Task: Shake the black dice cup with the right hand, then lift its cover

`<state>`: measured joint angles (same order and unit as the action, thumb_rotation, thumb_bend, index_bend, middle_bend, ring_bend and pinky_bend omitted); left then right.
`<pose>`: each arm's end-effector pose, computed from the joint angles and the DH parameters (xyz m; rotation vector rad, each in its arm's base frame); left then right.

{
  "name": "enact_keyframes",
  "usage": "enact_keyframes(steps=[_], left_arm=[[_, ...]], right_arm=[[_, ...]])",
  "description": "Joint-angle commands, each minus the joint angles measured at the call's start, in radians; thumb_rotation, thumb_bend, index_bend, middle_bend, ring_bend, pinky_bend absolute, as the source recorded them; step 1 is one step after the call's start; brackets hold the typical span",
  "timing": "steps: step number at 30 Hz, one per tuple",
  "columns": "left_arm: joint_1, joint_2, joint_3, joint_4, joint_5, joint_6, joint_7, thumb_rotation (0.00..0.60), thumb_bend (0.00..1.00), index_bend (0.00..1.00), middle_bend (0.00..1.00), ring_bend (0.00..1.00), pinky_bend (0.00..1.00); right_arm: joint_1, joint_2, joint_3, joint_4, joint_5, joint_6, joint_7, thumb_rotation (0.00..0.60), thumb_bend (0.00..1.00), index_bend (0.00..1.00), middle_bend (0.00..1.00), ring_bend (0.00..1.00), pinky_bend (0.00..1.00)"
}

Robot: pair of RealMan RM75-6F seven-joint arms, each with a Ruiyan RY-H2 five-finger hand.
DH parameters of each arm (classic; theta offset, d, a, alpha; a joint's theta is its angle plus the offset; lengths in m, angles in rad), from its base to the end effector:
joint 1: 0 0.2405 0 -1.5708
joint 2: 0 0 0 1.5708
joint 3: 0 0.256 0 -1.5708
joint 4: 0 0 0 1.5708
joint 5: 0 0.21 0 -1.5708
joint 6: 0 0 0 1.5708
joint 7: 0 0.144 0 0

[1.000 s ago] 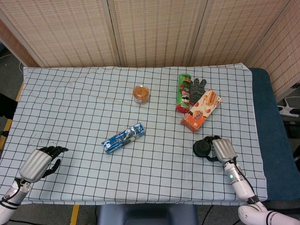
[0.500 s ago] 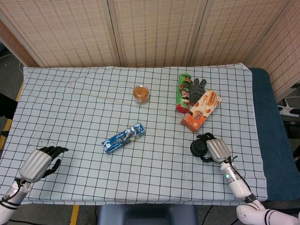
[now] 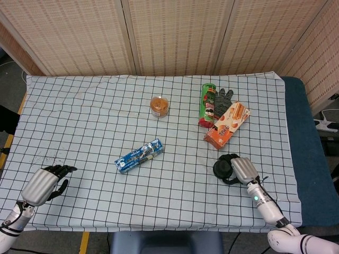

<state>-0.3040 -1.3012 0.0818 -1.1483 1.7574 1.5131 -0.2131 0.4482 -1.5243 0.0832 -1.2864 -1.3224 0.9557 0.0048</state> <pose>-0.3145 0.2282 0.1131 -1.8225 -0.6775 -1.0350 -0.2814 -0.2866 -0.0050 1.7129 -1.2005 0.8008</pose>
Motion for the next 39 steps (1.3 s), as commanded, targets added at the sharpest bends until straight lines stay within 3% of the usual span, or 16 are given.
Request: enact_keyframes(steps=[1, 5, 11, 17, 20, 25, 29, 34, 37, 39], left_arm=[[0.0, 0.0, 0.0, 0.0, 0.001, 0.0, 0.0, 0.6, 0.58, 0.29, 0.39, 0.43, 0.62], [0.0, -0.001, 0.001, 0.0, 0.001, -0.003, 0.004, 0.6, 0.58, 0.29, 0.39, 0.43, 0.62], [-0.001, -0.001, 0.001, 0.0, 0.002, -0.004, 0.006, 0.6, 0.58, 0.29, 0.39, 0.43, 0.62], [0.0, 0.0, 0.002, -0.002, 0.002, -0.003, 0.009, 0.6, 0.58, 0.29, 0.39, 0.43, 0.62], [0.0, 0.001, 0.002, -0.004, 0.0, -0.005, 0.006, 0.6, 0.58, 0.29, 0.39, 0.43, 0.62], [0.0, 0.003, 0.001, -0.008, -0.002, -0.006, 0.005, 0.6, 0.58, 0.29, 0.39, 0.43, 0.62], [-0.001, 0.004, 0.001, -0.012, -0.003, -0.011, 0.007, 0.6, 0.58, 0.29, 0.39, 0.43, 0.62], [-0.004, 0.004, 0.004, -0.018, -0.004, -0.024, 0.017, 0.6, 0.58, 0.29, 0.39, 0.43, 0.62], [-0.004, 0.006, 0.005, -0.02, -0.002, -0.024, 0.018, 0.6, 0.58, 0.29, 0.39, 0.43, 0.62], [-0.004, 0.006, 0.003, -0.018, -0.006, -0.026, 0.016, 0.6, 0.58, 0.29, 0.39, 0.43, 0.62]], right_arm=[[-0.003, 0.004, -0.002, -0.002, 0.011, 0.001, -0.015, 0.6, 0.21, 0.54, 0.46, 0.38, 0.65], [-0.009, 0.01, -0.002, -0.006, 0.016, 0.02, -0.043, 0.6, 0.27, 0.58, 0.49, 0.41, 0.67], [-0.026, 0.022, 0.003, -0.043, -0.042, 0.117, -0.033, 0.6, 0.27, 0.58, 0.49, 0.41, 0.67], [-0.042, 0.025, -0.001, -0.053, -0.282, 0.377, 0.139, 0.6, 0.27, 0.58, 0.49, 0.41, 0.67], [-0.061, 0.034, -0.004, -0.019, -0.327, 0.462, 0.166, 0.6, 0.28, 0.58, 0.49, 0.41, 0.67], [-0.094, 0.119, -0.009, -0.058, -0.224, 0.387, 0.021, 0.6, 0.28, 0.58, 0.49, 0.41, 0.68], [-0.116, 0.214, 0.009, -0.181, 0.001, 0.257, -0.284, 0.6, 0.28, 0.58, 0.49, 0.41, 0.68], [-0.117, 0.23, 0.05, -0.303, 0.222, 0.283, -0.618, 0.6, 0.28, 0.58, 0.49, 0.41, 0.69], [-0.108, 0.199, 0.056, -0.311, 0.202, 0.313, -0.63, 0.6, 0.28, 0.58, 0.49, 0.41, 0.69], [-0.1, 0.185, 0.045, -0.294, 0.104, 0.308, -0.512, 0.6, 0.28, 0.58, 0.49, 0.41, 0.69]])
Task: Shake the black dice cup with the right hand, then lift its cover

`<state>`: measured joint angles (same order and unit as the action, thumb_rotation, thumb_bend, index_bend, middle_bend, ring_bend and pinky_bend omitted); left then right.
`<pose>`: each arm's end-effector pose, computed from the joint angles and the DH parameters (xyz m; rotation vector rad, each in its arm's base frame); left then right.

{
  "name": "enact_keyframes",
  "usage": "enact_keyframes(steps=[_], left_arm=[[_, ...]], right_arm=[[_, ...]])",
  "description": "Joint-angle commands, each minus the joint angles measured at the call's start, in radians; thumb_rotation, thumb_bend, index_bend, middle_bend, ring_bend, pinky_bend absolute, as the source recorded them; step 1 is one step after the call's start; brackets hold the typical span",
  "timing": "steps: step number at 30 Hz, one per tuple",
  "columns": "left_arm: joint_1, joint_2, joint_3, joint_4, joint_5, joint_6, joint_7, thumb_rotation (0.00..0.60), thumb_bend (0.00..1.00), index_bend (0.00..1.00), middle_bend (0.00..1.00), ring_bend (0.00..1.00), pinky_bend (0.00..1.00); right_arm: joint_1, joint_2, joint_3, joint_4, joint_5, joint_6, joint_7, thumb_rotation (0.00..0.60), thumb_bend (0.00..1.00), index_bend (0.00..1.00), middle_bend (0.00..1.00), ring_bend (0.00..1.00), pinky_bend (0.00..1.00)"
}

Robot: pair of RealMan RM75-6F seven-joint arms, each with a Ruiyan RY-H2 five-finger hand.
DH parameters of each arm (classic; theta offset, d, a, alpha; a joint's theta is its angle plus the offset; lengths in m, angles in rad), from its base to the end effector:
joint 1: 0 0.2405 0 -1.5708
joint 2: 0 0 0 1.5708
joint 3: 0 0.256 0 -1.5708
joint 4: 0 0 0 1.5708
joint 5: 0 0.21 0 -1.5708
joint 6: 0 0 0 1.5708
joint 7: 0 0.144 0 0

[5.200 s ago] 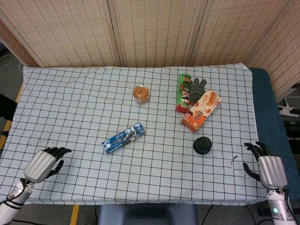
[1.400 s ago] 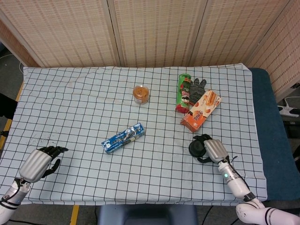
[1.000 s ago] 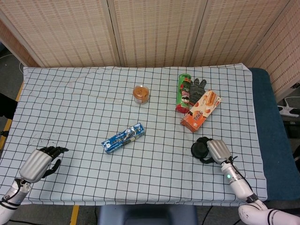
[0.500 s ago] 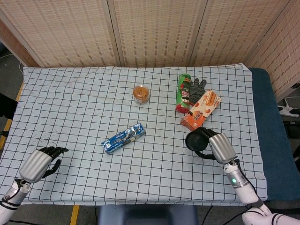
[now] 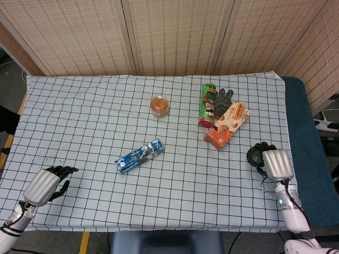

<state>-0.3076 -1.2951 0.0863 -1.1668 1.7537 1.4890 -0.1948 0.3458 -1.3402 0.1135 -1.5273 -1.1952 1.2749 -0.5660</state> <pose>-0.3142 0.2280 0.1104 -1.8352 -0.6872 -1.0091 -0.2882 -0.2692 0.0858 1.5361 -0.6964 0.5533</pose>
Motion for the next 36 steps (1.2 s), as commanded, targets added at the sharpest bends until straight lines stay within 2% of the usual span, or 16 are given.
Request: enact_keyframes(steps=[1, 3, 5, 6, 8, 11, 13, 16, 19, 23, 26, 29, 32, 36], left_arm=[[0.0, 0.001, -0.002, 0.001, -0.005, -0.003, -0.005, 0.6, 0.58, 0.29, 0.39, 0.43, 0.62], [0.0, 0.002, -0.002, 0.001, -0.006, -0.002, -0.011, 0.6, 0.58, 0.29, 0.39, 0.43, 0.62], [0.002, 0.002, -0.003, 0.005, -0.003, 0.005, -0.012, 0.6, 0.58, 0.29, 0.39, 0.43, 0.62], [0.002, 0.002, -0.003, 0.006, -0.002, 0.007, -0.013, 0.6, 0.58, 0.29, 0.39, 0.43, 0.62], [0.003, 0.002, -0.003, 0.006, -0.003, 0.009, -0.018, 0.6, 0.58, 0.29, 0.39, 0.43, 0.62], [0.004, 0.002, -0.003, 0.007, 0.001, 0.016, -0.018, 0.6, 0.58, 0.29, 0.39, 0.43, 0.62], [0.004, 0.001, -0.003, 0.009, 0.001, 0.015, -0.017, 0.6, 0.58, 0.29, 0.39, 0.43, 0.62], [0.003, 0.001, -0.004, 0.005, -0.001, 0.011, -0.016, 0.6, 0.58, 0.29, 0.39, 0.43, 0.62], [0.002, 0.0, -0.003, 0.004, 0.001, 0.01, -0.01, 0.6, 0.58, 0.29, 0.39, 0.43, 0.62], [0.001, 0.002, -0.002, 0.0, 0.0, 0.006, -0.01, 0.6, 0.58, 0.29, 0.39, 0.43, 0.62], [0.002, 0.001, -0.003, 0.001, 0.003, 0.011, -0.006, 0.6, 0.58, 0.29, 0.39, 0.43, 0.62], [0.002, 0.002, -0.002, -0.001, 0.001, 0.008, -0.01, 0.6, 0.58, 0.29, 0.39, 0.43, 0.62], [0.003, 0.003, -0.003, 0.001, 0.001, 0.013, -0.014, 0.6, 0.58, 0.3, 0.39, 0.43, 0.62], [0.003, 0.003, -0.007, 0.004, -0.007, 0.01, -0.023, 0.6, 0.58, 0.3, 0.39, 0.43, 0.62]], right_arm=[[0.008, -0.005, 0.004, -0.033, -0.098, -0.009, 0.148, 0.6, 0.28, 0.58, 0.49, 0.41, 0.69], [0.017, -0.034, -0.024, 0.048, -0.292, 0.048, 0.411, 0.6, 0.28, 0.58, 0.49, 0.41, 0.69], [0.026, -0.078, -0.052, 0.148, -0.454, 0.153, 0.68, 0.6, 0.28, 0.58, 0.49, 0.41, 0.68], [0.028, -0.096, -0.059, 0.184, -0.497, 0.197, 0.775, 0.6, 0.28, 0.58, 0.49, 0.41, 0.68], [0.032, -0.135, -0.066, 0.25, -0.567, 0.29, 0.936, 0.6, 0.28, 0.58, 0.49, 0.41, 0.68], [0.035, -0.188, -0.057, 0.343, -0.628, 0.403, 1.011, 0.6, 0.28, 0.58, 0.49, 0.41, 0.67], [0.035, -0.209, -0.054, 0.386, -0.646, 0.44, 1.01, 0.6, 0.28, 0.58, 0.49, 0.41, 0.67], [0.027, -0.209, -0.062, 0.406, -0.626, 0.422, 0.987, 0.6, 0.28, 0.58, 0.49, 0.41, 0.67], [0.015, -0.166, -0.079, 0.376, -0.562, 0.312, 0.884, 0.6, 0.28, 0.58, 0.49, 0.41, 0.67], [0.005, -0.125, -0.08, 0.367, -0.45, 0.148, 0.665, 0.6, 0.28, 0.58, 0.49, 0.39, 0.69], [-0.001, -0.1, -0.063, 0.321, -0.331, 0.025, 0.53, 0.6, 0.28, 0.58, 0.49, 0.39, 0.69], [-0.002, -0.095, -0.033, 0.295, -0.225, -0.046, 0.399, 0.6, 0.29, 0.59, 0.49, 0.39, 0.7], [0.002, -0.103, -0.014, 0.285, -0.172, -0.07, 0.318, 0.6, 0.32, 0.6, 0.49, 0.39, 0.71], [0.014, -0.084, -0.004, 0.186, -0.213, -0.033, 0.324, 0.6, 0.33, 0.61, 0.49, 0.4, 0.71]])
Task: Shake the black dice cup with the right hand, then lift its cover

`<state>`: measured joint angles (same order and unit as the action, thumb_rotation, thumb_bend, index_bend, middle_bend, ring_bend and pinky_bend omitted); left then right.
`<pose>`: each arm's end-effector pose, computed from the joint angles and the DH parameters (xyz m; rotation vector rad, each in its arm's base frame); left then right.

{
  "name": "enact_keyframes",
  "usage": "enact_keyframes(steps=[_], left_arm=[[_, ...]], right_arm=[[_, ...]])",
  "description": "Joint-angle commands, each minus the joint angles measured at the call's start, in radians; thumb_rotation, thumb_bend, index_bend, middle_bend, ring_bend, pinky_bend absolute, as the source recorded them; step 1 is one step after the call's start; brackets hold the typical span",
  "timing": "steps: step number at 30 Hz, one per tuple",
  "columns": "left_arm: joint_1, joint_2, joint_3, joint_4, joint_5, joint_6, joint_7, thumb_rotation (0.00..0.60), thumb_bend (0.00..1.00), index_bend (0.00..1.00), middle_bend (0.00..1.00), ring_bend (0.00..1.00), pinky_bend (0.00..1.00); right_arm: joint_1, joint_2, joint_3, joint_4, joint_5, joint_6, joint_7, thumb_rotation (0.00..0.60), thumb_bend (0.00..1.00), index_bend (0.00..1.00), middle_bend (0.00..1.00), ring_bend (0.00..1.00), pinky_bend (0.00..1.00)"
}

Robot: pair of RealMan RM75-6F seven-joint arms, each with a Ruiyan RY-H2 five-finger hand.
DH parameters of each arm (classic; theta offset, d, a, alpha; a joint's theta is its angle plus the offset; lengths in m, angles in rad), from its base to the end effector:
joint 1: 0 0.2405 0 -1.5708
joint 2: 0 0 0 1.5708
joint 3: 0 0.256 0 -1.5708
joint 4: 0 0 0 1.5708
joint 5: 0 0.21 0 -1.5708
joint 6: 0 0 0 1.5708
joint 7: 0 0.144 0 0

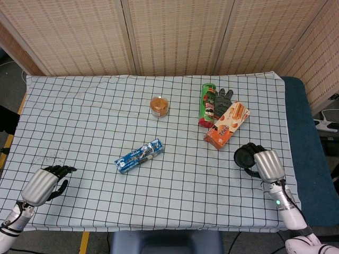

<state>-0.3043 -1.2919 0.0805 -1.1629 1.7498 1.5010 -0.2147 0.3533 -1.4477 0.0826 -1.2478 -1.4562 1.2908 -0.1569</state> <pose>-0.3147 0.2286 0.1143 -1.8176 -0.6934 -1.0276 -0.2975 -0.2761 0.0655 1.6130 -0.7178 0.8291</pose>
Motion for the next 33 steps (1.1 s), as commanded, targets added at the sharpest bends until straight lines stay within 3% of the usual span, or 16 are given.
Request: enact_keyframes(steps=[1, 5, 9, 13, 18, 21, 30, 33], left_arm=[[0.0, 0.0, -0.002, 0.0, -0.004, -0.003, -0.004, 0.6, 0.58, 0.3, 0.39, 0.43, 0.62], [-0.001, -0.001, 0.0, 0.001, -0.001, -0.004, 0.002, 0.6, 0.58, 0.31, 0.39, 0.43, 0.62], [-0.001, -0.001, 0.002, -0.002, 0.004, -0.004, 0.008, 0.6, 0.58, 0.31, 0.39, 0.43, 0.62], [-0.001, 0.0, 0.001, -0.003, 0.0, -0.005, 0.005, 0.6, 0.58, 0.31, 0.39, 0.43, 0.62], [0.0, 0.0, -0.002, 0.0, -0.003, -0.003, -0.001, 0.6, 0.58, 0.31, 0.39, 0.43, 0.62], [-0.002, 0.0, -0.002, -0.001, -0.004, -0.006, -0.005, 0.6, 0.58, 0.31, 0.39, 0.43, 0.62], [-0.002, -0.001, 0.0, -0.001, 0.0, -0.007, 0.003, 0.6, 0.58, 0.31, 0.39, 0.43, 0.62], [-0.003, -0.001, 0.0, -0.002, -0.003, -0.011, 0.003, 0.6, 0.58, 0.31, 0.39, 0.43, 0.62]], right_arm=[[0.01, 0.034, 0.029, -0.134, 0.026, -0.035, -0.079, 0.6, 0.34, 0.61, 0.49, 0.4, 0.71], [0.024, 0.09, 0.037, -0.346, -0.067, 0.027, -0.06, 0.6, 0.34, 0.61, 0.49, 0.4, 0.71], [0.029, 0.122, 0.038, -0.453, -0.102, 0.042, -0.068, 0.6, 0.34, 0.61, 0.49, 0.41, 0.71], [0.024, 0.122, 0.024, -0.413, -0.005, -0.025, -0.156, 0.6, 0.34, 0.61, 0.5, 0.41, 0.72], [0.02, 0.072, 0.007, -0.247, 0.203, -0.138, -0.337, 0.6, 0.34, 0.61, 0.5, 0.41, 0.72], [0.025, 0.049, 0.013, -0.22, 0.252, -0.159, -0.363, 0.6, 0.34, 0.62, 0.5, 0.42, 0.73], [0.045, 0.112, 0.031, -0.501, -0.005, -0.021, -0.235, 0.6, 0.33, 0.61, 0.5, 0.42, 0.73], [0.043, 0.135, 0.025, -0.546, -0.061, 0.005, -0.202, 0.6, 0.34, 0.61, 0.5, 0.42, 0.73]])
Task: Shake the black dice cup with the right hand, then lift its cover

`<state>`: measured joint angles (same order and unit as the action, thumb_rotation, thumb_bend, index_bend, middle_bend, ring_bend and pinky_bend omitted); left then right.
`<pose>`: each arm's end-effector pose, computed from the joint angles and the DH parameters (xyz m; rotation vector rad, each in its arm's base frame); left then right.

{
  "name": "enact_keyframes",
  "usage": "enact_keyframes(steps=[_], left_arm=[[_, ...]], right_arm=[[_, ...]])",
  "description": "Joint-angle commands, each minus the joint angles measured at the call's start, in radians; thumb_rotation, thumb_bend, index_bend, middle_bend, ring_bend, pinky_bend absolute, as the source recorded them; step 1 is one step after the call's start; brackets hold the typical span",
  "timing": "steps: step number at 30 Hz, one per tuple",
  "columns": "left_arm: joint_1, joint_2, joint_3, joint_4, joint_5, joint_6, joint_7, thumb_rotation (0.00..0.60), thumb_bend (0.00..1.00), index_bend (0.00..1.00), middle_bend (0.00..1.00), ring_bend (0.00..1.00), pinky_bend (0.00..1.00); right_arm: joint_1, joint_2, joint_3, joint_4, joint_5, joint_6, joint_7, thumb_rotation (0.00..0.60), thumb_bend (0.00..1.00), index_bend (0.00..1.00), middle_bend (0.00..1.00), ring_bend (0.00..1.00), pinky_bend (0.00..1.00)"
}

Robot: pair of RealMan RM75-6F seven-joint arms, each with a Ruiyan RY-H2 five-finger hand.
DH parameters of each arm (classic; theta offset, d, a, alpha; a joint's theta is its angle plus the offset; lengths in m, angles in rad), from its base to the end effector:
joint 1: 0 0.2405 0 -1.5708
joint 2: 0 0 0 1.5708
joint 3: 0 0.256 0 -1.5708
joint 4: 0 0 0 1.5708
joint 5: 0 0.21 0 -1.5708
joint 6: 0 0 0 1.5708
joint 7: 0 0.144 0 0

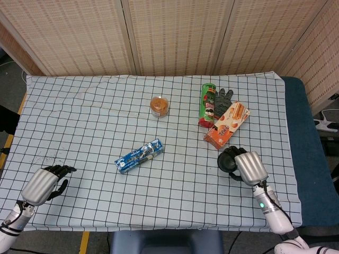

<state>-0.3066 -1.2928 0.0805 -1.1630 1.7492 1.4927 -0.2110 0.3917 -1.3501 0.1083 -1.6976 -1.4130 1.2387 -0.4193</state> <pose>-0.3149 0.2294 0.1131 -1.8223 -0.6945 -1.0196 -0.2079 -0.2606 0.0584 1.7177 -0.7685 0.9226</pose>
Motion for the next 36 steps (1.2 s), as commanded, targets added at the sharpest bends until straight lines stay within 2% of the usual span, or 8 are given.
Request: enact_keyframes(steps=[1, 8, 12, 18, 21, 26, 33, 36], left_arm=[[-0.001, 0.0, 0.0, -0.002, -0.003, -0.004, -0.002, 0.6, 0.58, 0.31, 0.39, 0.43, 0.62], [-0.002, -0.001, 0.001, -0.003, -0.002, -0.008, 0.003, 0.6, 0.58, 0.31, 0.39, 0.43, 0.62], [-0.003, -0.002, 0.003, -0.002, 0.002, -0.011, 0.01, 0.6, 0.58, 0.31, 0.39, 0.43, 0.62], [-0.005, 0.0, 0.009, -0.004, 0.007, -0.016, 0.013, 0.6, 0.58, 0.31, 0.39, 0.43, 0.62], [-0.005, 0.0, 0.009, -0.003, 0.004, -0.02, 0.01, 0.6, 0.58, 0.31, 0.39, 0.43, 0.62], [-0.003, 0.002, 0.009, -0.004, 0.003, -0.016, 0.009, 0.6, 0.58, 0.31, 0.39, 0.43, 0.62], [-0.002, 0.003, 0.01, -0.006, 0.003, -0.017, 0.009, 0.6, 0.58, 0.31, 0.39, 0.43, 0.62], [-0.003, 0.002, 0.01, -0.004, 0.002, -0.021, 0.011, 0.6, 0.58, 0.31, 0.39, 0.43, 0.62]], right_arm=[[0.002, 0.04, -0.004, -0.092, -0.107, 0.061, 0.063, 0.6, 0.34, 0.61, 0.5, 0.42, 0.73], [-0.007, 0.01, -0.014, 0.064, 0.029, -0.019, 0.086, 0.6, 0.34, 0.61, 0.5, 0.42, 0.73], [0.004, -0.051, -0.016, 0.206, 0.076, -0.089, 0.184, 0.6, 0.34, 0.61, 0.5, 0.42, 0.72], [0.028, -0.156, -0.012, 0.387, 0.016, -0.093, 0.359, 0.6, 0.34, 0.61, 0.5, 0.42, 0.72], [0.04, -0.201, -0.017, 0.461, -0.004, -0.098, 0.397, 0.6, 0.34, 0.61, 0.5, 0.42, 0.72], [0.051, -0.231, -0.027, 0.509, 0.009, -0.143, 0.412, 0.6, 0.33, 0.59, 0.5, 0.41, 0.71], [0.054, -0.219, -0.03, 0.494, 0.037, -0.184, 0.389, 0.6, 0.29, 0.48, 0.45, 0.32, 0.53], [0.054, -0.2, -0.032, 0.467, 0.05, -0.198, 0.374, 0.6, 0.23, 0.38, 0.34, 0.2, 0.37]])
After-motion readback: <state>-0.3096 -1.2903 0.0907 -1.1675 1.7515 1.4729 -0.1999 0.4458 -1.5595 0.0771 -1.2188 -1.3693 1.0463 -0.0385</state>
